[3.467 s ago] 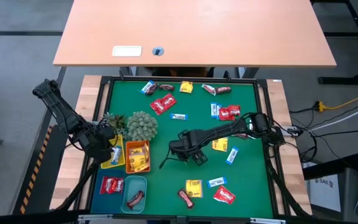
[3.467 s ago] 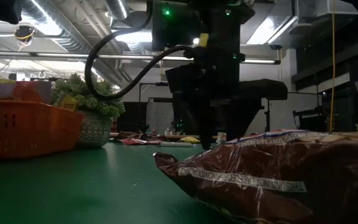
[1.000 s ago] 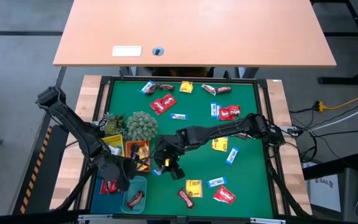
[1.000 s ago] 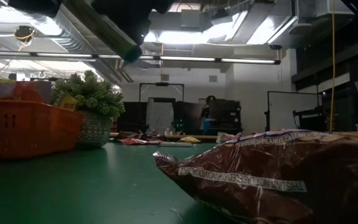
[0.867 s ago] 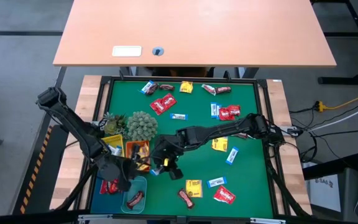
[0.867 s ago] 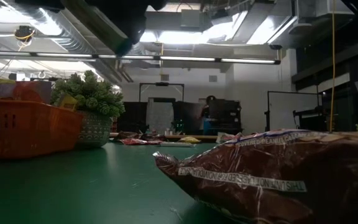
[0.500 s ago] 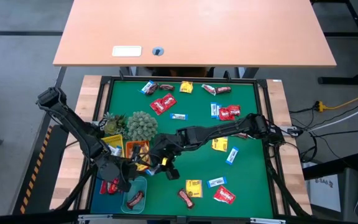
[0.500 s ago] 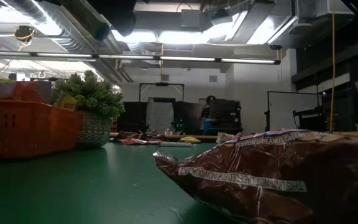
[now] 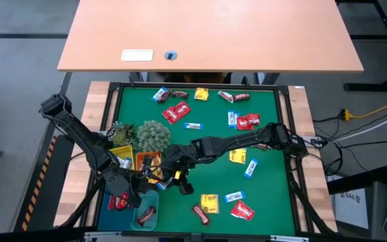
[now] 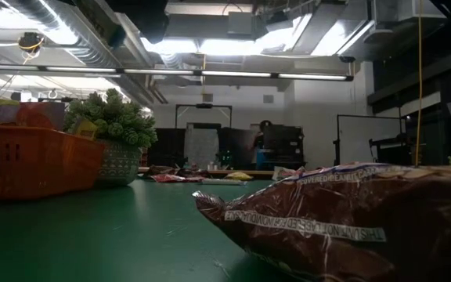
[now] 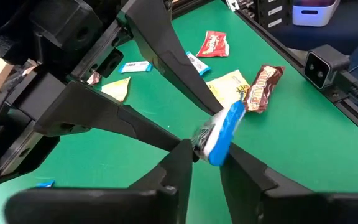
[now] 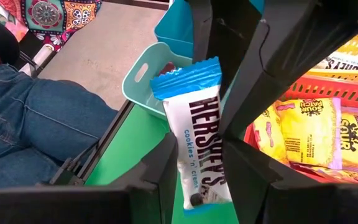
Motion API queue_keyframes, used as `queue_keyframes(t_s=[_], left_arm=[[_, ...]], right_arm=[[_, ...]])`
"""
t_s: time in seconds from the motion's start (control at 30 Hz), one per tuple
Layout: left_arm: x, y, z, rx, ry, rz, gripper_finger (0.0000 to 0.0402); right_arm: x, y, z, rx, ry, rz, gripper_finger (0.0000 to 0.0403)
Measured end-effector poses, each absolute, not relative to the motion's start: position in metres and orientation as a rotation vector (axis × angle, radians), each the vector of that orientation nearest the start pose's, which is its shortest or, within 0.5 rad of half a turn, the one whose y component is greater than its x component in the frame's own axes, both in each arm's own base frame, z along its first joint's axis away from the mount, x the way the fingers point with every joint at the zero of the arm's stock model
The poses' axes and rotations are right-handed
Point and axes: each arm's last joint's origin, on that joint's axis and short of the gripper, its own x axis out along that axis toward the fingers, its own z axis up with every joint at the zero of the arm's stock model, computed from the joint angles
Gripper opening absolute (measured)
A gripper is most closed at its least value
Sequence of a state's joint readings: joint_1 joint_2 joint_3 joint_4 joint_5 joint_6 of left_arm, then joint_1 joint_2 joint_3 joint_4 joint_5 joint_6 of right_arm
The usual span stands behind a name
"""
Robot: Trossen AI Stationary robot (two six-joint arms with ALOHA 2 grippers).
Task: Sort candy
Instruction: Put the white chocolate into the yellow basket
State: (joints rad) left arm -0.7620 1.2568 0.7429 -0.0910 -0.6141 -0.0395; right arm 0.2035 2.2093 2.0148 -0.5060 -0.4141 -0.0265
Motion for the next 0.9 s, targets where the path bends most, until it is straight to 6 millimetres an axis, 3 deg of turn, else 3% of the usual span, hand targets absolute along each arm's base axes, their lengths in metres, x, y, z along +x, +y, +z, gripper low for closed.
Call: queue_keyframes(t_s=[0.27,0.8,0.9], left_arm=[[0.1970,-0.1650,0.2343,0.346,0.472,-0.137,0.0025],[0.1971,-0.1648,0.2340,0.346,0.473,-0.135,0.0024],[0.1971,-0.1649,0.2340,0.345,0.473,-0.135,0.0024]], right_arm=[[0.4889,0.1126,0.2662,0.044,0.699,0.589,0.0120],[0.4872,0.1117,0.2663,0.043,0.718,0.573,0.0120],[0.4872,0.1115,0.2663,0.045,0.720,0.570,0.0135]])
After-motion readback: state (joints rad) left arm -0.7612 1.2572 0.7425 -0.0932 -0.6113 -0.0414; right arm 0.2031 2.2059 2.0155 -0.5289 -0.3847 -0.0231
